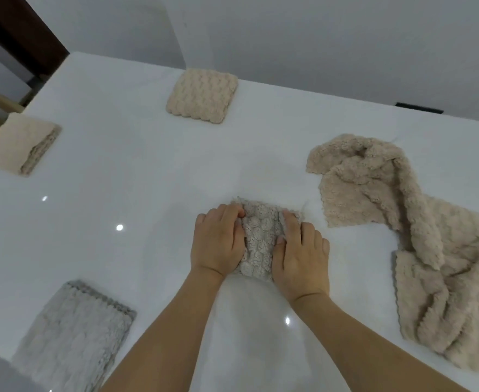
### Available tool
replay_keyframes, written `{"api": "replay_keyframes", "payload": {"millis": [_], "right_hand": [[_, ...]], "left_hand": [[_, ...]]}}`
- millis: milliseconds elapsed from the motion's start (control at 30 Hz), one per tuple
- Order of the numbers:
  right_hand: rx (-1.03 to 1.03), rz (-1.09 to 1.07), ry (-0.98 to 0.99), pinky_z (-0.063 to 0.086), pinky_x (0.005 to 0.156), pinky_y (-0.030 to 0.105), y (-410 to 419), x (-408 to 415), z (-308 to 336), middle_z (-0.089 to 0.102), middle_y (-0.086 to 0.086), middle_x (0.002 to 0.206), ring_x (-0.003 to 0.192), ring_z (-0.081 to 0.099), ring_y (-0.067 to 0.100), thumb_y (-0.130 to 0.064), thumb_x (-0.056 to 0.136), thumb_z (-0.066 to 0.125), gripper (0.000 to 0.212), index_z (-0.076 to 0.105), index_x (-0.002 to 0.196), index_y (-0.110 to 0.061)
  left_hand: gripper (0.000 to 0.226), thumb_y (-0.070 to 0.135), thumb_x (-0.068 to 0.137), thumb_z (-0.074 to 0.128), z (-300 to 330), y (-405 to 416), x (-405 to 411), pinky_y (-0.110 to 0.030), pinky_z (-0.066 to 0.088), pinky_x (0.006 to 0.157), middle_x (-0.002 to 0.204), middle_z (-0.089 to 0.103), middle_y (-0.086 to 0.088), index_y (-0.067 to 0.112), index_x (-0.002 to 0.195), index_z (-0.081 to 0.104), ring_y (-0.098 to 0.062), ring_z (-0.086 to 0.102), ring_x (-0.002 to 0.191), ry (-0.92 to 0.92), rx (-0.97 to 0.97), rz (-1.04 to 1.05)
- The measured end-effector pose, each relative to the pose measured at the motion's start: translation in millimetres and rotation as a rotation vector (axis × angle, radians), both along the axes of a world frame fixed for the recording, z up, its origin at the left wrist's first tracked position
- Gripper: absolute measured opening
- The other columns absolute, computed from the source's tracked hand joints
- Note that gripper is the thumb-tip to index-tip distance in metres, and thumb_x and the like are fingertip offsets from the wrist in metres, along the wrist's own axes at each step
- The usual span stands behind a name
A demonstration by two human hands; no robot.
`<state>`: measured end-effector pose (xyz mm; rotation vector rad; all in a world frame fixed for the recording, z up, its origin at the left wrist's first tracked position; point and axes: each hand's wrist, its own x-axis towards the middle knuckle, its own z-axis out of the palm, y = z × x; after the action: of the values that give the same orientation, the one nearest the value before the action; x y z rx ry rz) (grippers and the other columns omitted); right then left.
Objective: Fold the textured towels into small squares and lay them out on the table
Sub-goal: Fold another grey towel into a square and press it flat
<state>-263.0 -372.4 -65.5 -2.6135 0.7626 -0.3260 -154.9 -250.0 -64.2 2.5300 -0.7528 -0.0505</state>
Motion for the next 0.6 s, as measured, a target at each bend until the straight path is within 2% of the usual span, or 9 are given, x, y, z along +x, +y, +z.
{"api": "replay_keyframes", "payload": {"millis": [400,500,600], "right_hand": [[-0.067,0.001,-0.021,0.036,0.077,0.039,-1,0,-9,0.058,0.002,0.092,0.081,0.052,0.024,-0.033,0.096,0.026,0.045,0.046,0.135,-0.021],[-0.032,0.014,-0.041,0.036,0.083,0.041,-2,0,-11,0.062,0.002,0.105,0.089,0.055,0.025,-0.032,0.097,0.026,0.045,0.043,0.137,-0.023],[0.136,0.077,-0.099,0.038,0.091,0.04,-4,-12,-5,0.061,0.0,0.126,0.101,0.059,0.025,-0.031,0.096,0.026,0.046,0.043,0.138,-0.023]], "left_hand": [[0.03,0.022,0.089,0.031,-2,0,0,-0.038,0.038,0.084,0.086,0.062,0.006,0.02,0.098,0.059,-0.018,0.056,0.077,-0.038,-0.077,-0.007],[0.028,0.02,0.09,0.033,-6,0,2,-0.039,0.036,0.087,0.094,0.063,0.006,0.021,0.103,0.058,-0.02,0.057,0.084,-0.047,-0.057,-0.023],[0.025,0.016,0.094,0.039,1,2,-8,-0.036,0.031,0.092,0.099,0.062,0.009,0.026,0.107,0.058,-0.02,0.054,0.098,0.078,-0.059,0.066]]}}
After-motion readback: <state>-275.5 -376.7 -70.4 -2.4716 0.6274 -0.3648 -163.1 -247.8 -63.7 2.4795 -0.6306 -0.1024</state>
